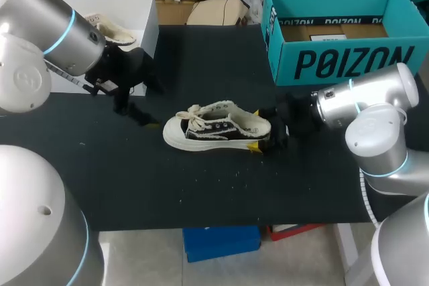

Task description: Take the shoe out of the shoebox, open the shoe tongue, remove and reinsert the insole, then place the shoe into the shoebox

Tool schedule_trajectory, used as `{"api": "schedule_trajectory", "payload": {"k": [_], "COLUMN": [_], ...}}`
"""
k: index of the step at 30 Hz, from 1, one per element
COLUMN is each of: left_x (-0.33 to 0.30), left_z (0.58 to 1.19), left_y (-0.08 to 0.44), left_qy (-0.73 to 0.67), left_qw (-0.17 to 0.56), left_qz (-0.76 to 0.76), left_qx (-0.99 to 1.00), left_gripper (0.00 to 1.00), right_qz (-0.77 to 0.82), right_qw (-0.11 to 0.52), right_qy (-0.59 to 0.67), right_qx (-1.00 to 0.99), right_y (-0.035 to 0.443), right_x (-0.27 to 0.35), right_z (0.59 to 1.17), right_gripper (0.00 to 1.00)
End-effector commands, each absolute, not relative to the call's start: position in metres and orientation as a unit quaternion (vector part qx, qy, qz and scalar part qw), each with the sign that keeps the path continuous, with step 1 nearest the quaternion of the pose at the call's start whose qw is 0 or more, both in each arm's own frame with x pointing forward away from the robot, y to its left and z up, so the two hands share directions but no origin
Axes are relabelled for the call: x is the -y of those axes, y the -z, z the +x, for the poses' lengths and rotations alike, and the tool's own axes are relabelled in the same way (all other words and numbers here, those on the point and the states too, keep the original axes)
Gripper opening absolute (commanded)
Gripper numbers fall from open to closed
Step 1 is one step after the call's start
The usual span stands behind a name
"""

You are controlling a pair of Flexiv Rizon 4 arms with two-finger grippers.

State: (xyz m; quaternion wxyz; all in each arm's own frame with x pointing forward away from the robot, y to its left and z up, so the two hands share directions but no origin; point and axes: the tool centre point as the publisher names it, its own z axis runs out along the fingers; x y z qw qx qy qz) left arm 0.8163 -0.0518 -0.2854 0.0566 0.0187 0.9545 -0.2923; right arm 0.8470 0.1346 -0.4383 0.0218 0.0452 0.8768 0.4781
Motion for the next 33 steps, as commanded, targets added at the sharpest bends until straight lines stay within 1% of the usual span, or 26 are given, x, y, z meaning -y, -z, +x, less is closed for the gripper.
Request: {"api": "schedule_trajectory", "payload": {"k": [1, 5, 8, 9, 23, 26, 28, 29, 30, 32, 33], "left_x": [0.064, 0.078, 0.089, 0.092, 0.092, 0.101, 0.108, 0.111, 0.112, 0.114, 0.113], "left_z": [0.802, 0.794, 0.79, 0.788, 0.788, 0.798, 0.809, 0.812, 0.816, 0.825, 0.828], "left_y": [0.27, 0.263, 0.26, 0.258, 0.258, 0.254, 0.256, 0.255, 0.252, 0.251, 0.249], "left_qy": [0.256, 0.204, 0.192, 0.218, 0.218, 0.212, 0.159, 0.141, 0.128, 0.073, 0.055], "left_qw": [0.066, 0.059, 0.048, 0.044, 0.044, 0.045, 0.038, 0.047, 0.017, 0.026, 0.007], "left_qz": [-0.055, -0.125, -0.148, -0.125, -0.125, -0.21, -0.301, -0.332, -0.368, -0.452, -0.491], "left_qx": [-0.963, -0.969, -0.969, -0.967, -0.967, -0.953, -0.939, -0.931, -0.921, -0.888, -0.869], "left_gripper": [1.0, 1.0, 1.0, 1.0, 1.0, 1.0, 1.0, 1.0, 1.0, 1.0, 1.0], "right_qz": [0.046, 0.046, 0.046, 0.046, 0.046, 0.046, 0.046, 0.046, 0.046, 0.046, 0.046], "right_qw": [0.022, 0.022, 0.022, 0.022, 0.022, 0.022, 0.022, 0.022, 0.022, 0.022, 0.022], "right_qy": [-0.478, -0.478, -0.478, -0.478, -0.478, -0.478, -0.478, -0.478, -0.478, -0.478, -0.478], "right_qx": [-0.877, -0.877, -0.877, -0.877, -0.877, -0.877, -0.877, -0.877, -0.877, -0.877, -0.877], "right_y": [0.442, 0.442, 0.442, 0.442, 0.442, 0.442, 0.442, 0.442, 0.442, 0.442, 0.442], "right_x": [-0.136, -0.136, -0.136, -0.136, -0.136, -0.136, -0.136, -0.136, -0.136, -0.136, -0.136], "right_z": [0.847, 0.847, 0.847, 0.847, 0.847, 0.847, 0.847, 0.847, 0.847, 0.847, 0.847], "right_gripper": [0.0, 0.0, 0.0, 0.0, 0.0, 0.0, 0.0, 0.0, 0.0, 0.0, 0.0]}}
